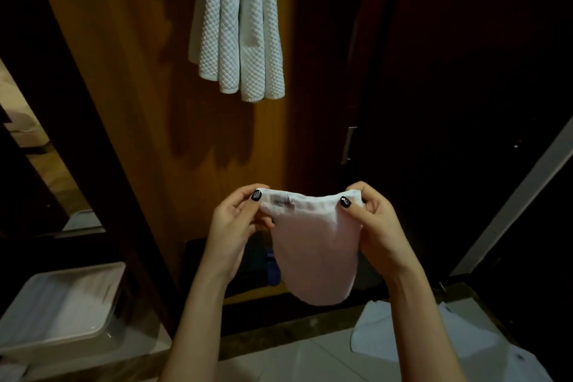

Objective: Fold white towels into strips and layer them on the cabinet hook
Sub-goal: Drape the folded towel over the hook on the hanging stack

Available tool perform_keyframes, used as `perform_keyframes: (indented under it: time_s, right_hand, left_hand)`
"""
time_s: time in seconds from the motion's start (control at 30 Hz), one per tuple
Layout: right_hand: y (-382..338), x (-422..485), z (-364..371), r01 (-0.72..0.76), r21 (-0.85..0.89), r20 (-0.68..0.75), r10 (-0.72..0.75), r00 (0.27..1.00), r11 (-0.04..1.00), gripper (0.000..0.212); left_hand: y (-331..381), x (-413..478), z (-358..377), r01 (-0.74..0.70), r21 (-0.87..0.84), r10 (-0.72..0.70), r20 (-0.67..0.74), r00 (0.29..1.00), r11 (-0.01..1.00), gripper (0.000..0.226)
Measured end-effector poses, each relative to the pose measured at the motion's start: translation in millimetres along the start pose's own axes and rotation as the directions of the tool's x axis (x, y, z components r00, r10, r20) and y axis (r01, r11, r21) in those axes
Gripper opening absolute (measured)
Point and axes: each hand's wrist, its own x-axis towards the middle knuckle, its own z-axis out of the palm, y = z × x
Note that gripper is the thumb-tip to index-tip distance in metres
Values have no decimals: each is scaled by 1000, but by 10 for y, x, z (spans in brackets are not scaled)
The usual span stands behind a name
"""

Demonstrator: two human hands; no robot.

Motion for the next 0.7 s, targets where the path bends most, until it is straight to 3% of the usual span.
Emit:
perform_keyframes:
  time_s: [0.1,0.17,0.33,0.47,0.57,0.7]
  right_hand:
    - [-95,1,11,-35,71,124,26,992,997,13]
    - [-158,1,26,-55,91,208,36,977,994,27]
    - [-349,78,149,-35,51,182,25,983,998,44]
    - [-519,150,233,9,7,231,-10,973,1000,28]
    - [-530,187,343,17,128,260,-50,964,992,9]
    - [-414,196,442,41,129,168,-62,984,991,4]
  left_hand:
    - [137,12,-22,-13,-90,18,55,998,996,22]
    - [224,21,-47,-23,-101,36,122,992,995,30]
    - [465,81,-41,-75,-47,86,326,941,996,32]
    - [620,143,24,-100,-9,95,416,905,995,31]
    - [674,174,93,-106,-8,98,454,885,994,30]
    - [673,190,153,-79,28,55,501,864,996,30]
